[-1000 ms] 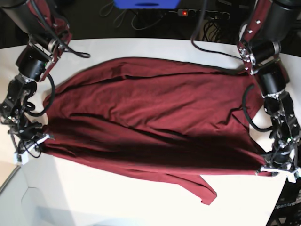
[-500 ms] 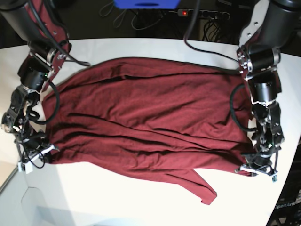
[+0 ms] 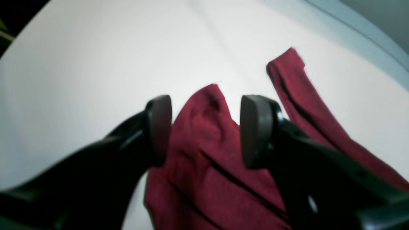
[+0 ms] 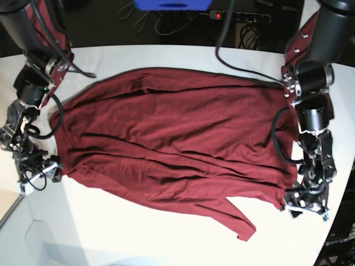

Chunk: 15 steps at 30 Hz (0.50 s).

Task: Layout the t-shirt on the table in an organized manner, then fold the t-shirt properly
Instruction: 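Lay the lifted shirt flat on the table and release both grippers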

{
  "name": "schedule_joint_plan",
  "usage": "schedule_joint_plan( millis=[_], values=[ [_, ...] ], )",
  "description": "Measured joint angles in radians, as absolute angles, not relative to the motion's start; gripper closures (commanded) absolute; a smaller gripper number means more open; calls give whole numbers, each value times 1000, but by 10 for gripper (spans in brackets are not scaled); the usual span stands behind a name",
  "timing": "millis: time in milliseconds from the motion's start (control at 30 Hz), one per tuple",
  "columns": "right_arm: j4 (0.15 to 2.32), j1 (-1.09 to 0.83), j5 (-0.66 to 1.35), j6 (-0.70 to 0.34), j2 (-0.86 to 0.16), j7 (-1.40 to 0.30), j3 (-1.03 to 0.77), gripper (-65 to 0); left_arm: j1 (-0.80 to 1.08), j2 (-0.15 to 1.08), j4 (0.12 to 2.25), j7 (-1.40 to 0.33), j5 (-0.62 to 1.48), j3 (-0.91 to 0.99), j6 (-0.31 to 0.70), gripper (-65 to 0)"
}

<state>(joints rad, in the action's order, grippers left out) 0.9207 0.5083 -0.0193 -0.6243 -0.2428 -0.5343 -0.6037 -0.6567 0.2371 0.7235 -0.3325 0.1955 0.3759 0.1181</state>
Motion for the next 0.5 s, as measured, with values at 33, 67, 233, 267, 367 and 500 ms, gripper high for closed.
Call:
schedule_joint_plan(
  millis=[33,67,233,267,367,500],
  values=[
    [973,479,-20,-624,-235,-533,-605,-392,-641,236,756,-324,207,376,121,-329],
    [1023,448,-14,-624,-231,-531,-609,-392,-619,237,797,-317,234,374,122,-329],
    [1258,314,-22,-609,-168,-536,-639,-392,-408,247,1045,-452,364,376,109,-329],
    [1305,286,-19,-610,-148,-542,-640,-392,-358,249,1109,-506,379,374,101,-329],
    [1443,196,-5,-627,-102,-574,-638,-392,-210,266,1319,-550,460,371,117,-329],
    [1569,58,-23,-618,-51,-609,-645,-392,-9,279,1493,-552,479,376,107,-329]
  ],
)
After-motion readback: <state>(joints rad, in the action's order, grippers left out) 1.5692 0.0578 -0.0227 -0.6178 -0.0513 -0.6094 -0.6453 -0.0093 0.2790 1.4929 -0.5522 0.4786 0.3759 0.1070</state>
